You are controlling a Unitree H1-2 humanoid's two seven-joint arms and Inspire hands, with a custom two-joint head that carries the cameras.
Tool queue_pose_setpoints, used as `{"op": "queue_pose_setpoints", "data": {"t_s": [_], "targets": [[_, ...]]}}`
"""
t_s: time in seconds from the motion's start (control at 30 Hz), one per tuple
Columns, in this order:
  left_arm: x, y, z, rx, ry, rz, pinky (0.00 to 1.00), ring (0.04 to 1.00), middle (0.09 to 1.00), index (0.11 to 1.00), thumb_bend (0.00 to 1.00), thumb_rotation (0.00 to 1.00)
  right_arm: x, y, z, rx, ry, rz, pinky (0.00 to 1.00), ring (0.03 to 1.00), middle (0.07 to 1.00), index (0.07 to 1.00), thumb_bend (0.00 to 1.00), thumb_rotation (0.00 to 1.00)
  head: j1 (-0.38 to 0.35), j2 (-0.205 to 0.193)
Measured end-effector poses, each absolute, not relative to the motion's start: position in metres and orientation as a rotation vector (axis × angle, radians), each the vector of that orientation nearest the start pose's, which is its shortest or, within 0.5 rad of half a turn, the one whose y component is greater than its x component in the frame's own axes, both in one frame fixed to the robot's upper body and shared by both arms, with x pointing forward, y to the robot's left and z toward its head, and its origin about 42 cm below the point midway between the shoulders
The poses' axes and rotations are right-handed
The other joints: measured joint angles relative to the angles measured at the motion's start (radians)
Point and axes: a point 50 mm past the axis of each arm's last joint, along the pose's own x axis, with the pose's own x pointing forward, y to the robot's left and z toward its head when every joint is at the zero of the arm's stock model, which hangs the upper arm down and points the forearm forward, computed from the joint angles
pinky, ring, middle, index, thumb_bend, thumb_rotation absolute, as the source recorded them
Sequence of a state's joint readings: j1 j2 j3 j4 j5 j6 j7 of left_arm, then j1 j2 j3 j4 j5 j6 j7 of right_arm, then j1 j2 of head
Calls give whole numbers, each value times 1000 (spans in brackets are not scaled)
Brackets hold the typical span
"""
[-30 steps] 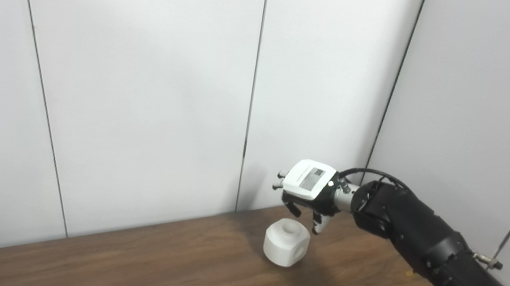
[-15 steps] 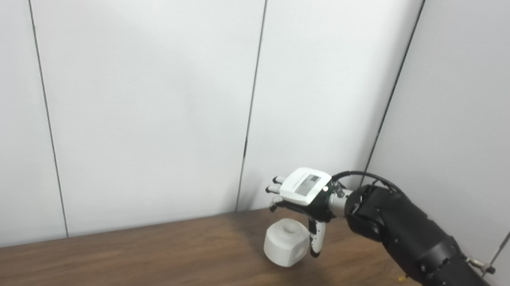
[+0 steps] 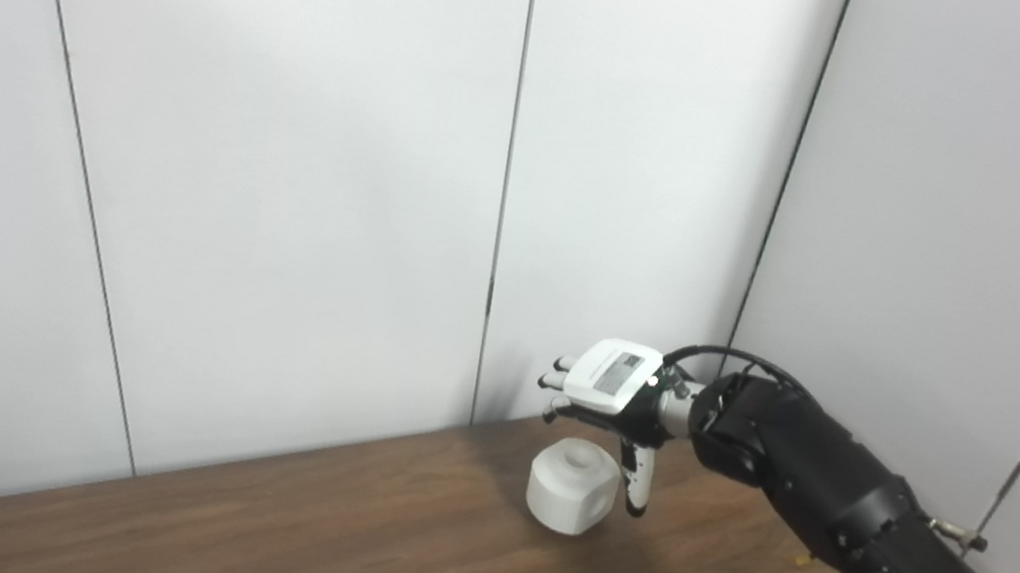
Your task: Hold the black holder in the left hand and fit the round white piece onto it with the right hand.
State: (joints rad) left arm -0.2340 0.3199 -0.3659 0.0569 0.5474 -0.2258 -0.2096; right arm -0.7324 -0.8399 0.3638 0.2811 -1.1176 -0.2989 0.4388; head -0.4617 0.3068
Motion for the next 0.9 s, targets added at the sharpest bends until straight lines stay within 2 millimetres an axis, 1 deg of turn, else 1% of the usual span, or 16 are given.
{"op": "queue_pose_setpoints", "data": {"t_s": [0.2,0.37,0.57,0.67,0.9], "targets": [[329,191,135,918,-335,-631,1000,960,935,481,513,44,458,-379,318,-2157,-90,428,955,1000,978,841,1000,295,5,5],[326,191,135,919,-333,-630,1000,960,939,481,513,43,460,-380,313,-2140,-75,420,933,993,974,843,1000,311,14,8],[326,192,135,916,-331,-628,1000,961,939,481,512,43,459,-375,305,-2121,-86,433,907,982,970,843,1000,319,18,9],[325,192,135,915,-330,-629,1000,959,938,481,513,43,460,-375,304,-2116,-93,428,902,978,966,840,1000,322,20,9],[325,192,135,918,-330,-629,1000,959,937,481,513,43,460,-374,302,-2104,-108,426,928,991,972,851,1000,330,29,11]]}}
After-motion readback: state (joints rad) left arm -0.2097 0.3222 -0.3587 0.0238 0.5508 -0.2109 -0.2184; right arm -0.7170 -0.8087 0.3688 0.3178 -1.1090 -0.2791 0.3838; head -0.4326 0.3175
